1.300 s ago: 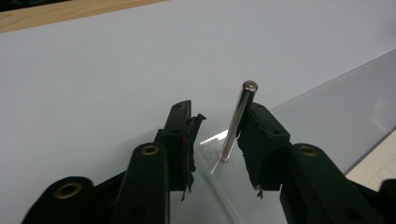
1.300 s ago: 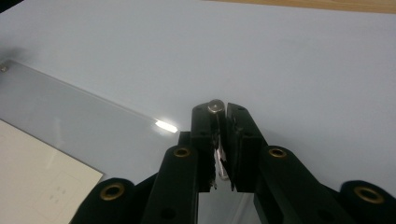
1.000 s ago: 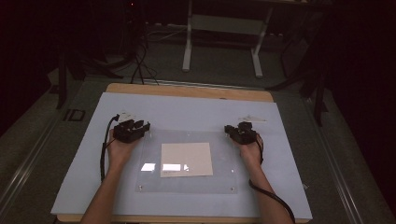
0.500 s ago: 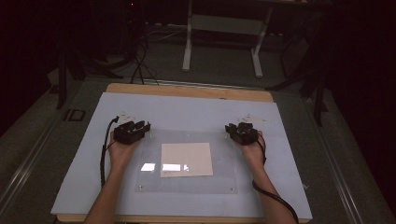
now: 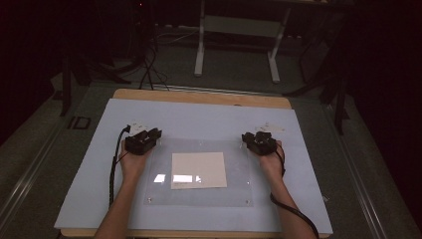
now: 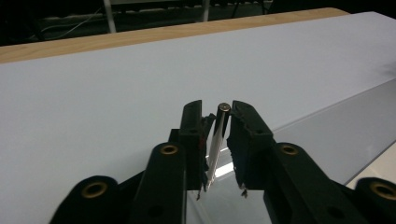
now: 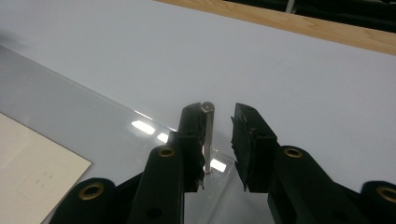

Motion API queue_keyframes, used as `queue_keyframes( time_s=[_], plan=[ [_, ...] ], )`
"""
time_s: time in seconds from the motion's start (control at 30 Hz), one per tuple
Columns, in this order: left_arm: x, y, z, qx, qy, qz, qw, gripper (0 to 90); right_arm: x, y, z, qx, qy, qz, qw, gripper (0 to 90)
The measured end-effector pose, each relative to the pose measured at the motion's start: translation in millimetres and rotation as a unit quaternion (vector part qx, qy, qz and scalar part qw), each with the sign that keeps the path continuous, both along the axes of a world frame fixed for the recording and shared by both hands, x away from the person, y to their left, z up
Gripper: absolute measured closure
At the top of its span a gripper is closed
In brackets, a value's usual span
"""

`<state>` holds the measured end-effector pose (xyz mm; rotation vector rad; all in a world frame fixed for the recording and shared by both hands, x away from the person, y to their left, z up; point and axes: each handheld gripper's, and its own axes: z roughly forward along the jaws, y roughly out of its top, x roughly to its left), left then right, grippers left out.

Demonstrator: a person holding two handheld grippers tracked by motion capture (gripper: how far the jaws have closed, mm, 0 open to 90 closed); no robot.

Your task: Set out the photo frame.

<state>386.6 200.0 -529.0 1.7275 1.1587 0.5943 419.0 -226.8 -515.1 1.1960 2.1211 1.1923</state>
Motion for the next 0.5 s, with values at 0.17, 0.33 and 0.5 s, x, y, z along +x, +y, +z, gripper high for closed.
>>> queue_keyframes(
  time_s=[0.17,0.33,0.5],
  plan=[
    [1.5,-2.5,-1.3,-0.003,-0.008,0.006,0.9999,77.9,0.7,-2.9,-1.3,0.009,0.006,0.005,0.9999,72.7],
    [3.2,-2.4,-3.4,-0.006,-0.009,0.005,0.9999,74.9,0.6,-3.9,-2.5,0.011,0.007,0.009,0.9999,72.7],
    [5.9,-1.6,-5.2,-0.008,-0.008,0.010,0.9999,71.2,2.6,-3.9,-4.8,0.010,0.011,0.010,0.9998,72.1]
  ],
)
